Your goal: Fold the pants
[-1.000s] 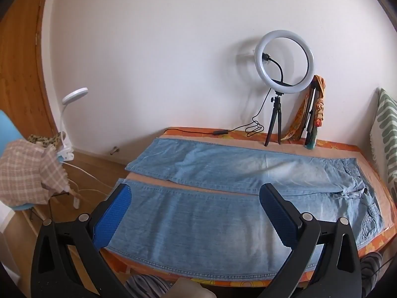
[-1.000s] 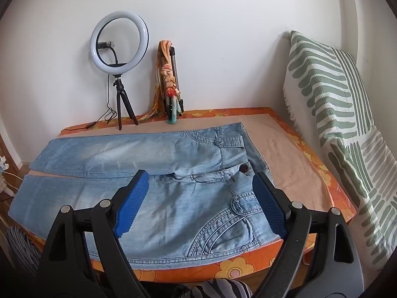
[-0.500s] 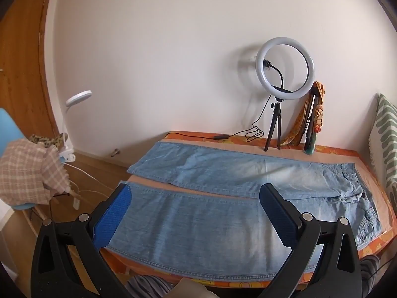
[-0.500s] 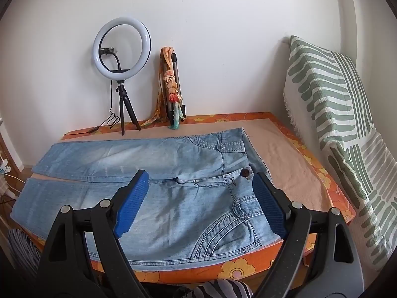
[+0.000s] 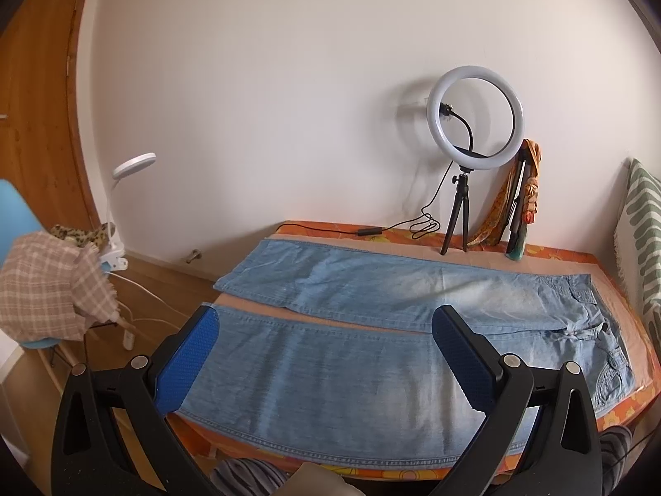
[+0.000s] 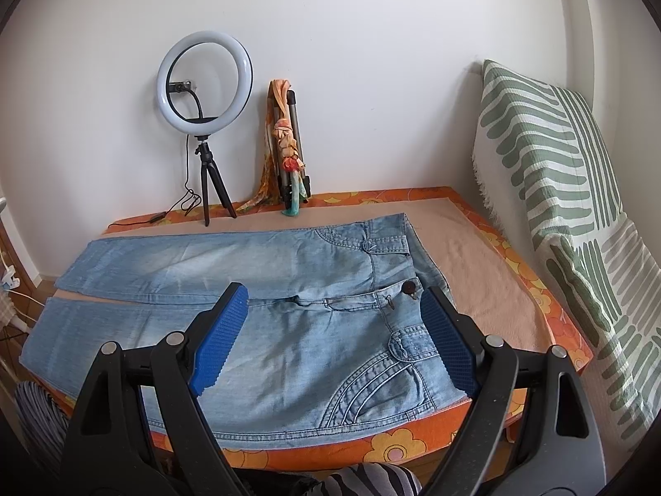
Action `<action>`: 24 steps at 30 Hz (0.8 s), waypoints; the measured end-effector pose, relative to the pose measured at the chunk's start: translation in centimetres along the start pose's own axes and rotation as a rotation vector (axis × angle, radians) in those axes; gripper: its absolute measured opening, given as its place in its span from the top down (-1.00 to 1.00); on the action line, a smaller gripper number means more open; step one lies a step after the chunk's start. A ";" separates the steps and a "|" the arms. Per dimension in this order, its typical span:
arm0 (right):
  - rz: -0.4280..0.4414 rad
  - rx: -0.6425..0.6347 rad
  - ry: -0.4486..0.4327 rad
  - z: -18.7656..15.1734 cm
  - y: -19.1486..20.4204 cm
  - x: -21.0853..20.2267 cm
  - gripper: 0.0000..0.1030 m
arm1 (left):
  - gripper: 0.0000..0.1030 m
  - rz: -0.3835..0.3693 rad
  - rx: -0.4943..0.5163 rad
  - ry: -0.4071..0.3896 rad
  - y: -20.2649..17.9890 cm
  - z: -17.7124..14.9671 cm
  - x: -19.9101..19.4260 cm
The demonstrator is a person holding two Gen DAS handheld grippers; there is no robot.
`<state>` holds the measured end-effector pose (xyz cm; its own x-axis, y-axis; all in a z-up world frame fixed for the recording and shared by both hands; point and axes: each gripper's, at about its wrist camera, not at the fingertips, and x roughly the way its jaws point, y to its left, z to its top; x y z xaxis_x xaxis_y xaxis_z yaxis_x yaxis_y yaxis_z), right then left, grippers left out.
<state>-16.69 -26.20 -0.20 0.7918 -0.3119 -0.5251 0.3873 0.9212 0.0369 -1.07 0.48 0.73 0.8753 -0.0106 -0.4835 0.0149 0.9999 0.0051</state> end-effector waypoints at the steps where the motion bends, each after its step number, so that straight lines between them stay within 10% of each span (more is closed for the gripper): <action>1: -0.002 -0.002 -0.001 0.0 0.0 0.0 -0.70 | -0.99 0.000 0.000 0.000 0.0 0.0 0.0; 24: 0.003 0.001 -0.001 0.1 0.0 -0.1 -0.70 | -0.99 -0.004 0.005 -0.003 0.2 0.4 0.0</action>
<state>-16.68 -26.18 -0.04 0.7934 -0.3096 -0.5241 0.3857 0.9218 0.0393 -0.92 0.64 1.07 0.8767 -0.0149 -0.4807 0.0211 0.9997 0.0075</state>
